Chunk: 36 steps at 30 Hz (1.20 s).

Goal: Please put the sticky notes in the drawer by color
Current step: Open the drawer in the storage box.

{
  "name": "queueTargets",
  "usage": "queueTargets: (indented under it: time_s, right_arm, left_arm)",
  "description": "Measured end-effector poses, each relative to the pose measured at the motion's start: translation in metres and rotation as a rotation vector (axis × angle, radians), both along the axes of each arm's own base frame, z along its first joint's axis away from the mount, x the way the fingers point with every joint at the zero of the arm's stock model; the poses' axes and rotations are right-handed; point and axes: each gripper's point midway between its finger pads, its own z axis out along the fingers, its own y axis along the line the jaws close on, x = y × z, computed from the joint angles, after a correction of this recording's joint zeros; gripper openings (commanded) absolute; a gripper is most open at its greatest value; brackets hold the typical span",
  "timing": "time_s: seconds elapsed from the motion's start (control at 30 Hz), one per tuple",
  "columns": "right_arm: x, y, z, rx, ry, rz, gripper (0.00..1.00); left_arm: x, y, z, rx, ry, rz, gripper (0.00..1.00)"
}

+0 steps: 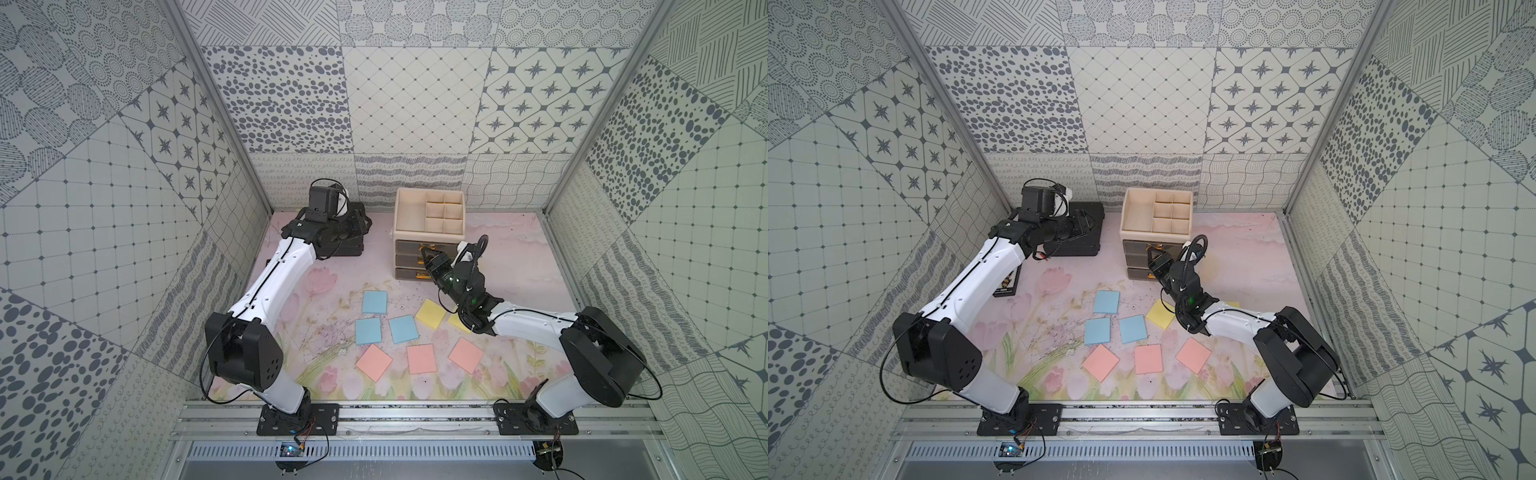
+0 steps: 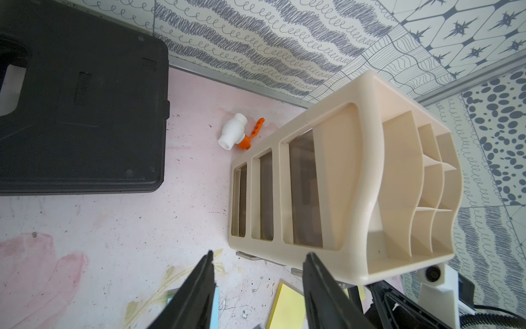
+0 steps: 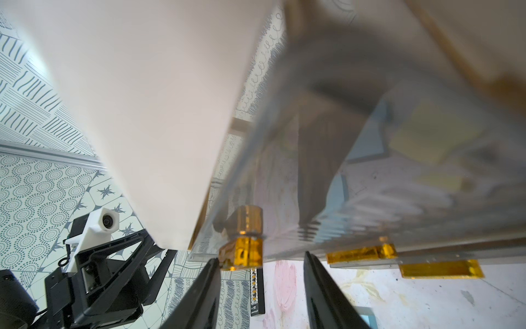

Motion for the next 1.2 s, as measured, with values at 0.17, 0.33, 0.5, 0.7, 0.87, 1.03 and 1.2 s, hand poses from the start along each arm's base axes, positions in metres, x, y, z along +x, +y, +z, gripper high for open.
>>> queueTargets:
  time_s: [0.17, 0.33, 0.5, 0.7, 0.87, 1.03, 1.2]
  right_arm:
    - [0.003, 0.000, 0.008, 0.009, -0.014, -0.007, 0.56]
    - [0.004, -0.002, 0.008, 0.009, -0.014, -0.012, 0.56]
    - [0.005, -0.003, 0.007, 0.009, -0.013, -0.019, 0.49]
    - [0.007, -0.004, 0.007, 0.017, -0.014, -0.026, 0.31]
    - [0.007, -0.004, 0.009, 0.024, -0.015, -0.022, 0.28]
    - [0.006, -0.002, 0.010, 0.039, -0.015, -0.015, 0.24]
    - [0.006, -0.002, 0.011, 0.056, -0.009, -0.014, 0.23]
  left_arm:
    - [-0.001, 0.000, -0.003, 0.002, 0.005, 0.000, 0.53]
    - [-0.004, 0.001, -0.003, 0.002, 0.007, 0.000, 0.53]
    - [-0.005, 0.001, -0.005, 0.004, 0.010, 0.000, 0.53]
    - [-0.006, 0.002, -0.003, 0.002, 0.005, -0.001, 0.53]
    - [-0.007, 0.002, -0.003, 0.002, 0.006, -0.001, 0.53]
    - [-0.008, -0.001, -0.003, 0.000, 0.007, -0.009, 0.52]
    - [-0.011, -0.009, 0.001, 0.000, -0.004, -0.033, 0.52]
